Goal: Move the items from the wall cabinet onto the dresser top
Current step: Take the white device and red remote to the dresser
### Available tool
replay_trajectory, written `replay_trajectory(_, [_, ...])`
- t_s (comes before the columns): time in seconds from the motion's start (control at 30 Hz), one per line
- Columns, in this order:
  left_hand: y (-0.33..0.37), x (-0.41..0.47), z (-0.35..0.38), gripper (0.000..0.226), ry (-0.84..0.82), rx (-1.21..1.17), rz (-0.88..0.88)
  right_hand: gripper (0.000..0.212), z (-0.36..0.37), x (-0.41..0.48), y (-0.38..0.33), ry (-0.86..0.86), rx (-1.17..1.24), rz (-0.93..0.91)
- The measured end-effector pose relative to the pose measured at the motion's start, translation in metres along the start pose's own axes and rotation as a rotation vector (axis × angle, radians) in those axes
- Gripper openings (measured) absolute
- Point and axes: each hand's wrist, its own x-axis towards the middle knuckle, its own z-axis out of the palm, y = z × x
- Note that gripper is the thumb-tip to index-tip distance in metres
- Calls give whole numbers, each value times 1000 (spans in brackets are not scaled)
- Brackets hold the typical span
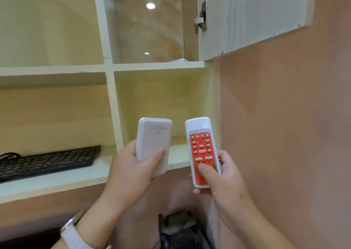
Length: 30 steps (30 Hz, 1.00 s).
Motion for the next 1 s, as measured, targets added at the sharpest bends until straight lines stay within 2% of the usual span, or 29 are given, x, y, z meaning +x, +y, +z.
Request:
replay_trajectory(0.33, [-63, -37, 27, 13, -378, -308, -281, 18, -18, -48, 42, 240, -178, 89])
replay_trajectory(0.7, [-129, -74, 19, 9, -696, -491, -368, 14, 1, -123, 79, 577, -382, 171])
replay_trajectory(1.0, [-126, -125, 39, 14, -1022, -623, -475, 13, 8, -205, 67, 894, -524, 177])
